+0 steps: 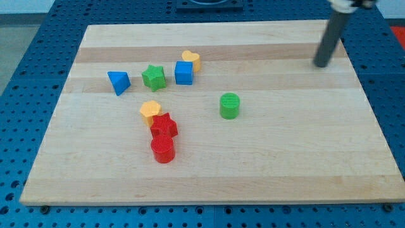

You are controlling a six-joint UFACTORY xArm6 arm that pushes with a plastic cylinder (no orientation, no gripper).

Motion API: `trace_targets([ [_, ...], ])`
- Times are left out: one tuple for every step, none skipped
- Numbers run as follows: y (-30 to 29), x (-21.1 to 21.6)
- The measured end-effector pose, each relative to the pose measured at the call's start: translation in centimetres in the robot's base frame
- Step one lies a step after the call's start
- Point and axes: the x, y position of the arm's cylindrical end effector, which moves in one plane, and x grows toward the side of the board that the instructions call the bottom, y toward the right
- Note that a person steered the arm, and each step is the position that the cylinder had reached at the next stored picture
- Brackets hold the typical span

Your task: Push the red circle to the bottom of the blue triangle

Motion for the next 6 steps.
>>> trace_targets([
  [-1.4, 0.0],
  [-5.4, 0.0],
  [-7.1, 0.0],
  [-7.0, 5.1],
  [-6.7, 8.2],
  [-6.7, 11.7],
])
